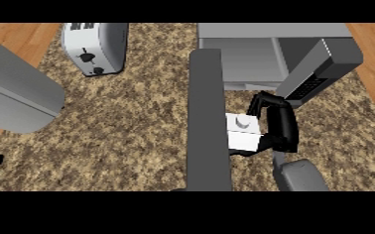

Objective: Pick up the milk, place it into the microwave and close the microwave

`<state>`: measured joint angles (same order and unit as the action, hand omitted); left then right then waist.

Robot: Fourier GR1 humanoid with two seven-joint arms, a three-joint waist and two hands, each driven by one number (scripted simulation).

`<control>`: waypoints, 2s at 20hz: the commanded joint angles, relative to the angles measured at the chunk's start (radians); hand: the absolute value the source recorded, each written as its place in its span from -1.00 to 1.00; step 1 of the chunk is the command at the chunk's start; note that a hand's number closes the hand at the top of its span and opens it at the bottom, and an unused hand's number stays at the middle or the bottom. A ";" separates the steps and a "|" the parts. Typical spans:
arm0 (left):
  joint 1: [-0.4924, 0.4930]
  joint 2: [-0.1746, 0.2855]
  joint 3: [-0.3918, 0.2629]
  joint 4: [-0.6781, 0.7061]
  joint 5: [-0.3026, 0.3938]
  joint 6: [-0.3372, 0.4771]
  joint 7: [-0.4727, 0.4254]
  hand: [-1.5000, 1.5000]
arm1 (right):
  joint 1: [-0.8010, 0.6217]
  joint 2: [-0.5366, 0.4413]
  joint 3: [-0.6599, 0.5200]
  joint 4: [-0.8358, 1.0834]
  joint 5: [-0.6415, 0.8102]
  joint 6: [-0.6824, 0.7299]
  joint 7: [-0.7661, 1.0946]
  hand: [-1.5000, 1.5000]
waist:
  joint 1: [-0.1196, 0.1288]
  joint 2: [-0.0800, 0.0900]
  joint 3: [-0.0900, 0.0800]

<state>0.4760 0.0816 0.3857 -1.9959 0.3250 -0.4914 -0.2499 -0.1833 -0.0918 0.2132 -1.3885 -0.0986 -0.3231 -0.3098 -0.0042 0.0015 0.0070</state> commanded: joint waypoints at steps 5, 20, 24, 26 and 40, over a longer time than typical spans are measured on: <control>-0.025 0.032 0.043 0.105 0.011 -0.066 -0.046 -1.00 | -0.223 0.076 -0.138 0.349 -0.021 -0.076 -0.044 1.00 | 0.025 0.003 -0.007; -0.051 0.013 0.042 0.155 -0.038 -0.078 -0.050 -1.00 | -0.609 0.038 -0.349 1.025 -0.025 -0.042 -0.497 1.00 | 0.052 0.013 -0.005; -0.128 0.063 0.076 0.155 0.034 -0.064 0.011 -1.00 | -0.699 -0.003 -0.368 1.109 -0.004 -0.087 -0.522 1.00 | 0.061 0.019 -0.005; -0.150 0.047 0.064 0.222 -0.042 -0.062 -0.055 -1.00 | -0.755 0.000 -0.359 1.140 0.019 -0.139 -0.491 1.00 | 0.056 0.018 -0.006; -0.192 0.070 0.045 0.226 -0.040 -0.078 -0.031 -1.00 | -0.833 -0.082 -0.297 1.276 0.160 -0.499 -0.463 1.00 | 0.095 0.039 -0.004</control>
<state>0.2930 0.1317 0.4274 -1.7779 0.2819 -0.5530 -0.2825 -1.0151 -0.1379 -0.0761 -0.1379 0.0525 -0.7351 -0.7598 0.0839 0.0342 0.0016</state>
